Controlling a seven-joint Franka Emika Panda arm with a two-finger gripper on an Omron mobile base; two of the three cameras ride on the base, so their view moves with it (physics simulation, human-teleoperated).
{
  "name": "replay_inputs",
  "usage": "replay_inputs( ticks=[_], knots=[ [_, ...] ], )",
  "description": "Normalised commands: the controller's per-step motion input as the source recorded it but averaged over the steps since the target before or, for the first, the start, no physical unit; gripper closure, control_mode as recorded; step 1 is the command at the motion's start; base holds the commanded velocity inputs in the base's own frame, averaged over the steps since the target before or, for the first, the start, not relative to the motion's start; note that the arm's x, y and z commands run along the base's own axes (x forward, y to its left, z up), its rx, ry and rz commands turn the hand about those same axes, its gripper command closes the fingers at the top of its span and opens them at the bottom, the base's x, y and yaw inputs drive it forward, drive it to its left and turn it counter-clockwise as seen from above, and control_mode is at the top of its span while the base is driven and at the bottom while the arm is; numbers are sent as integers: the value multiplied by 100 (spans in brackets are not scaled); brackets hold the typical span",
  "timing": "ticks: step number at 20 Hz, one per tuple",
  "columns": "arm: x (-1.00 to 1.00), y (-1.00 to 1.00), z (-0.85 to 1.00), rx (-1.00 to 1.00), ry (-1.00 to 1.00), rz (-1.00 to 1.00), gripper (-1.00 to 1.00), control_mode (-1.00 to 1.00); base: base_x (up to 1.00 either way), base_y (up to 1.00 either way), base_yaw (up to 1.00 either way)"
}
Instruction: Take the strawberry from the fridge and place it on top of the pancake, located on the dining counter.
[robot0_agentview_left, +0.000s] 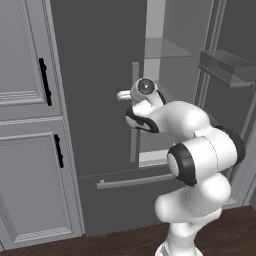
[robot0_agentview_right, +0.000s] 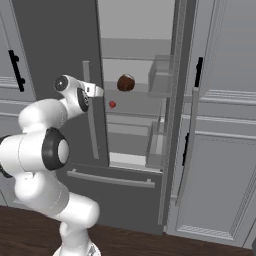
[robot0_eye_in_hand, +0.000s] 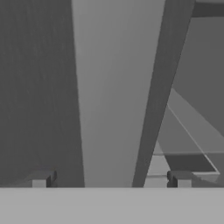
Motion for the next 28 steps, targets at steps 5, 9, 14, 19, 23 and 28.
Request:
replay_inputs(
  ticks=[5,9,14,19,23,28],
  knots=[
    [36,0,1,0,0,-1,-100,-100,0,0,0],
    [21,0,0,0,-1,0,100,-100,0,0,0],
    [-1,7,3,0,0,-3,100,-100,0,0,0],
    [-57,47,2,0,1,-22,100,-100,0,0,0],
    [-78,48,3,0,2,-28,100,-100,0,0,0],
    [-81,47,0,0,1,-29,100,-100,0,0,0]
  ],
)
